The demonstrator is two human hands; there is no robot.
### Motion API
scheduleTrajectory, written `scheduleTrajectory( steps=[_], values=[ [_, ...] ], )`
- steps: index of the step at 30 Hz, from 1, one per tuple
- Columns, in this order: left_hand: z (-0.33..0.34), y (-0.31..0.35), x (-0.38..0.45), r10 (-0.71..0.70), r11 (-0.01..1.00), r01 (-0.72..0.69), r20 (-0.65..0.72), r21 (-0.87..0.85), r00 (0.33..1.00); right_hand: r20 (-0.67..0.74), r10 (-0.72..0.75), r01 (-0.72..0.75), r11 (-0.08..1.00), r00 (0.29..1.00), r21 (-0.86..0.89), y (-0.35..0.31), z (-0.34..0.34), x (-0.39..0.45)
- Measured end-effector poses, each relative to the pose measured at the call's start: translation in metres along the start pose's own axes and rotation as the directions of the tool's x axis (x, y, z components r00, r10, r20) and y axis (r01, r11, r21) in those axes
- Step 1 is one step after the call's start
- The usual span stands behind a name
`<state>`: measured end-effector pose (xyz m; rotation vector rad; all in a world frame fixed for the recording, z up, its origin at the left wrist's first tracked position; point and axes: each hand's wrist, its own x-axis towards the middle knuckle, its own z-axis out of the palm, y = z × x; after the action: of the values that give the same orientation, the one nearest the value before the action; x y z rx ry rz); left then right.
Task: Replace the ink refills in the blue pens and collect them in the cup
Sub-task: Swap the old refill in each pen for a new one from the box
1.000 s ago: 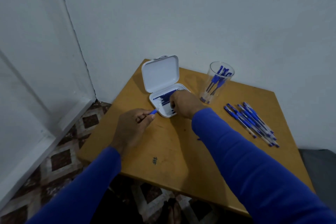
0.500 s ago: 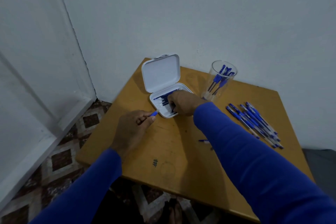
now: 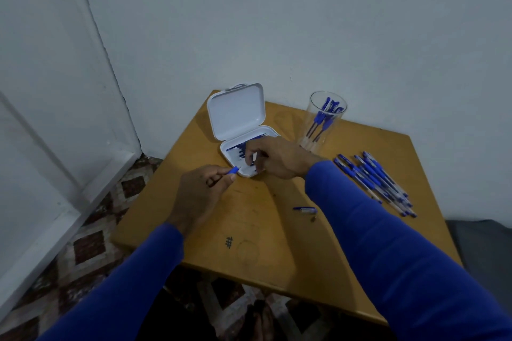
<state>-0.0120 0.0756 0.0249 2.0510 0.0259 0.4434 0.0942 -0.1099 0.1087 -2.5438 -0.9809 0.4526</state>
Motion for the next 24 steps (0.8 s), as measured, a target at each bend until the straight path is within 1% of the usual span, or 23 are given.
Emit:
scheduleTrajectory(
  steps=[2,4,7,10,13,15,17,21,24],
  values=[
    [0.002,0.002,-0.004,0.031,0.999,-0.031,0.004,0.014,1.0,0.005,0.025,-0.025,0.988,1.0,0.152,0.002,0.0,-0.012],
    [0.003,0.004,-0.008,0.049,0.999,-0.049,0.01,0.011,0.999,0.007,0.054,-0.053,0.933,0.999,0.356,0.005,0.003,-0.029],
    [0.004,0.008,-0.017,0.054,0.998,-0.054,0.011,-0.008,0.998,-0.032,0.084,-0.044,0.766,0.996,0.641,0.003,0.012,-0.053],
    [0.006,0.011,-0.026,0.088,0.996,-0.088,0.021,0.015,0.996,-0.098,0.177,-0.021,0.57,0.979,0.821,0.001,0.031,-0.07],
    [0.01,0.018,-0.032,0.126,0.992,-0.126,0.029,0.015,0.992,-0.177,0.269,0.047,0.428,0.947,0.902,0.001,0.051,-0.079],
    [0.014,0.023,-0.036,0.128,0.991,-0.127,0.04,-0.031,0.991,-0.219,0.337,0.106,0.324,0.916,0.94,0.0,0.06,-0.085],
    [0.02,0.027,-0.041,0.127,0.99,-0.123,0.058,-0.071,0.99,-0.228,0.397,0.133,0.252,0.889,0.958,-0.001,0.065,-0.093],
    [0.031,0.035,-0.05,0.095,0.987,-0.081,0.1,-0.142,0.99,-0.213,0.467,0.142,0.184,0.858,0.973,-0.005,0.068,-0.113],
    [0.042,0.042,-0.057,0.087,0.986,-0.068,0.124,-0.15,0.989,-0.225,0.488,0.165,0.163,0.843,0.973,-0.005,0.065,-0.128]
  ],
)
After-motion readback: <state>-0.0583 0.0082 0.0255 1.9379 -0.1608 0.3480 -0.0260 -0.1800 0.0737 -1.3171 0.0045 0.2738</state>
